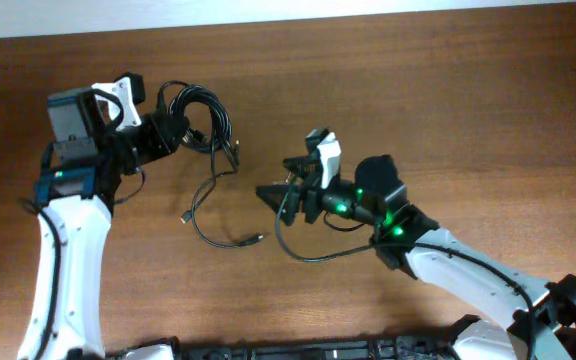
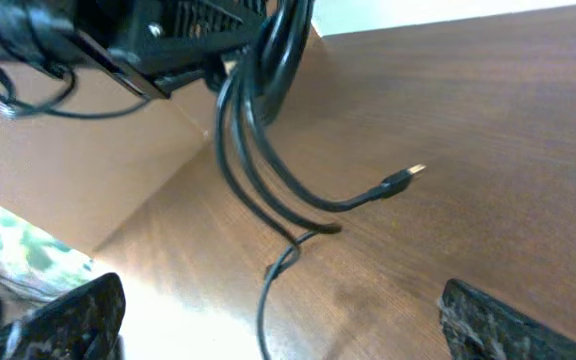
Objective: Untangle cables
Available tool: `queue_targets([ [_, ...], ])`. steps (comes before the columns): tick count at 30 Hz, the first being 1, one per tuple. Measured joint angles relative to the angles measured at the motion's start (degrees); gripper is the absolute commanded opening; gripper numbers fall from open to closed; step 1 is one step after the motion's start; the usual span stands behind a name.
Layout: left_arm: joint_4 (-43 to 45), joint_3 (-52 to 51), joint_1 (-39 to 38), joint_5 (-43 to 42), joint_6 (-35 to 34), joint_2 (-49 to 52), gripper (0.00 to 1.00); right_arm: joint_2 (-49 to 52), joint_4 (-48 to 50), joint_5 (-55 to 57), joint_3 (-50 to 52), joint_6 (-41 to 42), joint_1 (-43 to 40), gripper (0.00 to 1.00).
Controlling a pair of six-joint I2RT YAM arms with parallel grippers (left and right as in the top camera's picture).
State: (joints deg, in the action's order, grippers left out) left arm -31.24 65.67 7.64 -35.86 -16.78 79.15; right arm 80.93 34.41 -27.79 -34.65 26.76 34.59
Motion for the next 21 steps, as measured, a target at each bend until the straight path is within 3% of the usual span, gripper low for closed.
queue_targets([
  [5,-5.6,0.0,-0.1,-3.0,0.3,-4.0,0.0,0.0,3.0,14.0,0.0,-5.6,6.2,0.99],
  [10,-5.8,0.0,-3.2,-5.4,-0.4,-6.8,0.0,0.0,5.1,19.0,0.0,-12.4,10.0,1.0],
  [14,-5.8,0.0,-6.9,-5.9,-2.1,-6.8,0.0,2.9,5.1,19.9,-1.9,-15.0,11.6,0.62],
  [17,-4.4,0.0,-7.2,-4.5,-5.3,-6.8,0.0,4.3,5.1,18.5,-2.8,-15.1,12.9,0.14],
  [19,-3.2,0.0,-7.2,-2.8,-6.8,-6.8,0.0,4.4,4.7,16.9,-3.3,-14.3,13.9,0.04],
  [21,-3.0,0.0,-7.3,-0.2,-7.3,-6.8,0.0,4.4,2.3,16.1,-3.9,-12.5,14.3,0.04],
])
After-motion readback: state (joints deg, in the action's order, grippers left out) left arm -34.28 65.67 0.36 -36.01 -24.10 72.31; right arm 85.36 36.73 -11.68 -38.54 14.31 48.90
